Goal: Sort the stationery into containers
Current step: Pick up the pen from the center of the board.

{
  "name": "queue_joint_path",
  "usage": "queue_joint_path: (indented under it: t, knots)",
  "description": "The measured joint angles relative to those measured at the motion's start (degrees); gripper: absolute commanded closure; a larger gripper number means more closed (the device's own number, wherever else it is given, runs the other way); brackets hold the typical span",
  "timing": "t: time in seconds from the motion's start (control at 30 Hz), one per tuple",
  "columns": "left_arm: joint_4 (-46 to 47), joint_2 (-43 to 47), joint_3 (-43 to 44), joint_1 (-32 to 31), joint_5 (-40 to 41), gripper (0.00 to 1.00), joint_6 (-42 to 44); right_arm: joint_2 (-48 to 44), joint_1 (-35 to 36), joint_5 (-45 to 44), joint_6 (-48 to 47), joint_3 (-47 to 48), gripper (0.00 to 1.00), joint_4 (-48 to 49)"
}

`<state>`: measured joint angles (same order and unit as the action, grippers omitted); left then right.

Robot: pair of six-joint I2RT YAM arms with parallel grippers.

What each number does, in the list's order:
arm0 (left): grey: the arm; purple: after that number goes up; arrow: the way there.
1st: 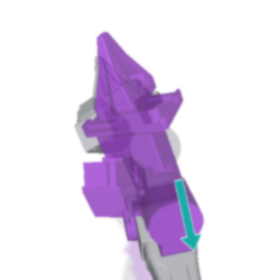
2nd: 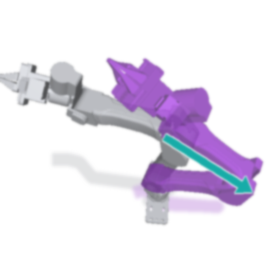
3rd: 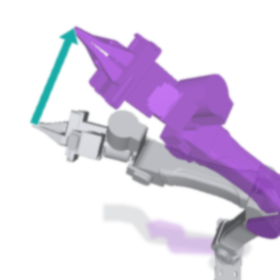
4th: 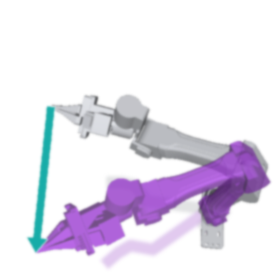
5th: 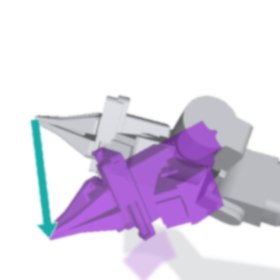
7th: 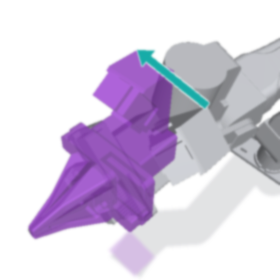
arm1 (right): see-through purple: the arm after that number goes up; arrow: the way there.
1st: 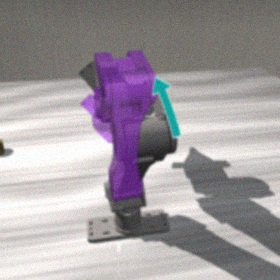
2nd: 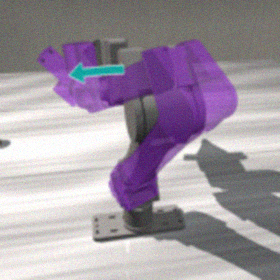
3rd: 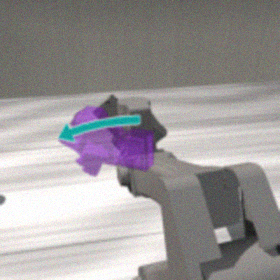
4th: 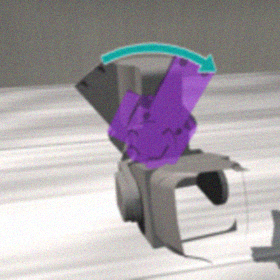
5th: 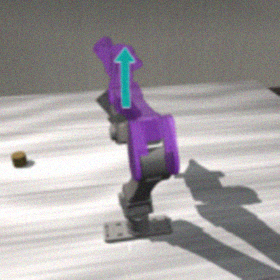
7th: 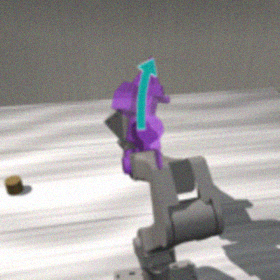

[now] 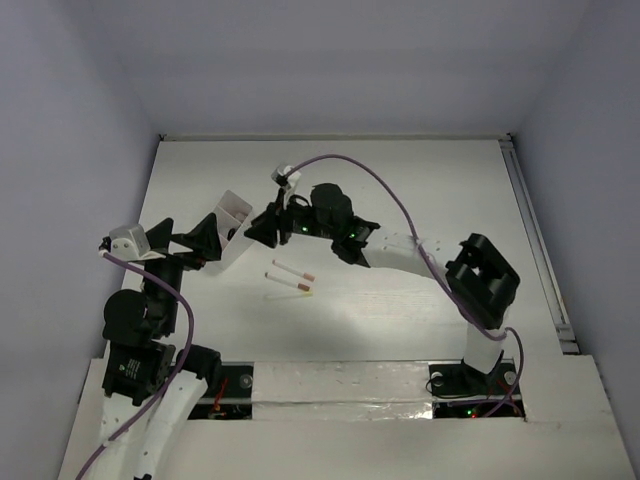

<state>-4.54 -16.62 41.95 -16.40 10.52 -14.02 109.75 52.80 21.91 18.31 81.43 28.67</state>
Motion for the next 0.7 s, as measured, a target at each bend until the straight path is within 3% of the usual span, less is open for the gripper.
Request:
queue_joint_path:
  t: [0.07,0.17,0.33,0.47,0.7]
  knots:
    - [0.0,-0.1,0.0,0.0,-0.2,0.01,0.0,-3.6,-0.5,-1.2,-0.4,-5.6,0.61,-2.1]
    - [0.0,-0.3,0.0,0.0,-0.6,0.01,0.0,-6.0,-1.3,-3.7,-1.7,-10.9,0.6,-8.8]
    - [0.0,-0.7,0.0,0.0,-1.1,0.01,0.0,-5.0,-2.7,-5.9,-3.2,-11.1,0.56,-18.2]
    - [0.0,-0.8,0.0,0.0,-1.3,0.01,0.0,0.1,-3.3,-6.9,-5.3,-6.3,0.46,-26.4]
    - [0.0,-0.8,0.0,0.0,-1.7,0.01,0.0,11.0,-3.4,-9.1,-10.0,5.6,0.41,-38.6]
